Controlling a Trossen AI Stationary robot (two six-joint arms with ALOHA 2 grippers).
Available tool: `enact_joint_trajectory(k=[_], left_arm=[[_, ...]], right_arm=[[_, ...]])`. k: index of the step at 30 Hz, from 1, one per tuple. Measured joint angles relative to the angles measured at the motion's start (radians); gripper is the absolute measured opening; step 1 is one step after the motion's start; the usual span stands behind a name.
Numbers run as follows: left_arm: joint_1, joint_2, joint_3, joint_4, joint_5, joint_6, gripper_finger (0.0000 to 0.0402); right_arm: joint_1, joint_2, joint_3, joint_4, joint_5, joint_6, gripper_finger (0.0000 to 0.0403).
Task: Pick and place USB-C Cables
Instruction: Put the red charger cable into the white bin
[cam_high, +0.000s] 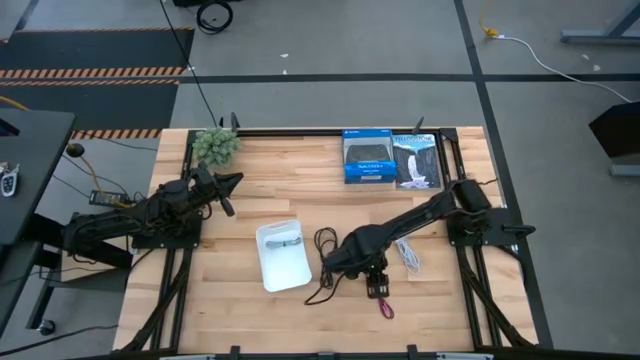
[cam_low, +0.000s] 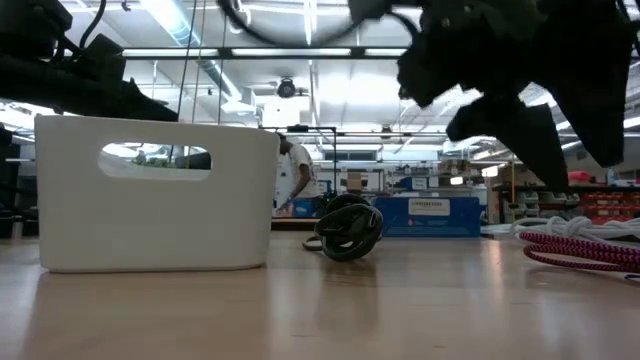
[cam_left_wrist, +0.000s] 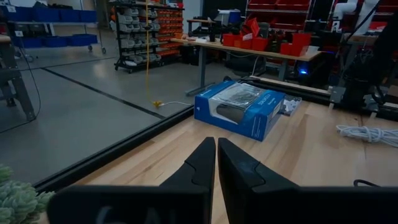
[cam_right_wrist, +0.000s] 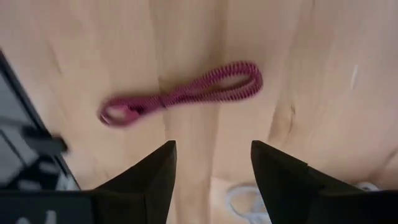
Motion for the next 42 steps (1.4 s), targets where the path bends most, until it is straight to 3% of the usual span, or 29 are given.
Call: enact_joint_trajectory(k=[3, 9, 15, 30, 36, 42], left_arm=[[0.000, 0.000, 0.000, 0.000, 0.000, 0.000, 0.0025], [0.000, 0.000, 0.000, 0.000, 0.000, 0.000, 0.0025], [0.000, 0.000, 0.000, 0.000, 0.000, 0.000, 0.0025], [0.000, 0.000, 0.000, 0.000, 0.000, 0.000, 0.0025], [0.000, 0.000, 0.000, 0.000, 0.000, 0.000, 0.0025], [0.000, 0.000, 0.000, 0.000, 0.000, 0.000, 0.0025]], right_arm=[[0.018, -0.081, -0.068, 0.102, 0.053, 0.094, 0.0213], [0.038, -0.225, -0.264, 0.323, 0.263, 0.196, 0.0213], [0.059, -0.265, -0.418, 0.497, 0.262, 0.227, 0.0213], [0.073, -0.258, -0.532, 0.681, 0.350, 0.209, 0.0201], [0.084, -0.258, -0.583, 0.752, 0.354, 0.174, 0.0167], [0.099, -0.258, -0.585, 0.754, 0.420, 0.122, 0.0092]])
